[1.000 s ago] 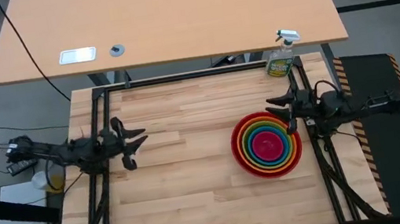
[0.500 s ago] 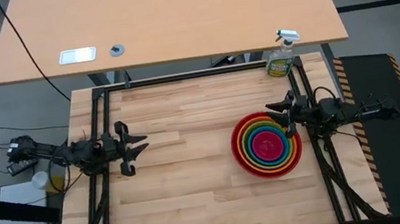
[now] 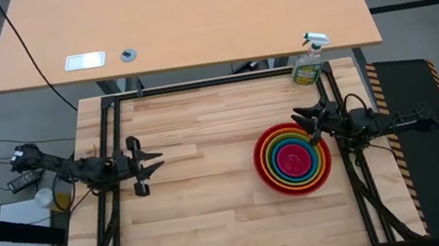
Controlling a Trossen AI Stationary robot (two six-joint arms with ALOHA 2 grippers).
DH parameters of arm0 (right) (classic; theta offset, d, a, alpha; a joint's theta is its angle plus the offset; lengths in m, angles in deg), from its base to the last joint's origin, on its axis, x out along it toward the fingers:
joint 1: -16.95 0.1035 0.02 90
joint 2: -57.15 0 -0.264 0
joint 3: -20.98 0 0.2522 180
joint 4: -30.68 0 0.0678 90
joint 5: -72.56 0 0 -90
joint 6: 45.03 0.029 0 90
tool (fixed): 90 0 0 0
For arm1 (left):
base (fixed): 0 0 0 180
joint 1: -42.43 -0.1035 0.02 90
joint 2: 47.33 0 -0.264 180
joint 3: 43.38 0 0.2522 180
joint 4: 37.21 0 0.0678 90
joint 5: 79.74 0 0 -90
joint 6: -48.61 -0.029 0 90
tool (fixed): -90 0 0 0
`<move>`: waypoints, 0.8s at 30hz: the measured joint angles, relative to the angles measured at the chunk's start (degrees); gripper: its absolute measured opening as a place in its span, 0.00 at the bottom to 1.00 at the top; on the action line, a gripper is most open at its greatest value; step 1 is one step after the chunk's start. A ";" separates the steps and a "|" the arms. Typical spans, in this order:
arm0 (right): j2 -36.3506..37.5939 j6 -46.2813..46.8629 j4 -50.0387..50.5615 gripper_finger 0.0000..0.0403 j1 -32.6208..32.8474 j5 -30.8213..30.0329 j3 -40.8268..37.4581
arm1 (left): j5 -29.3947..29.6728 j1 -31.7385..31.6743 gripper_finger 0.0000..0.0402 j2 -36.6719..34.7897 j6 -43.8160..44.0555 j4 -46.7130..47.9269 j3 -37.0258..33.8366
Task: Nest bowls inside each other
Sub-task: Return to Home Position
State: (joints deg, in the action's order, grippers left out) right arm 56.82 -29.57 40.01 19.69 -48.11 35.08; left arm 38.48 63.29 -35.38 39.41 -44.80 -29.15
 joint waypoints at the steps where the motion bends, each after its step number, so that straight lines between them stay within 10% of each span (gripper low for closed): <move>1: -0.01 -0.05 0.00 0.40 0.00 0.25 0.00 | 0.00 0.00 0.29 0.00 0.80 0.30 0.00; 24: -0.03 -0.59 0.00 0.40 0.00 0.72 0.00 | 0.02 0.00 0.29 0.04 8.01 0.73 -0.02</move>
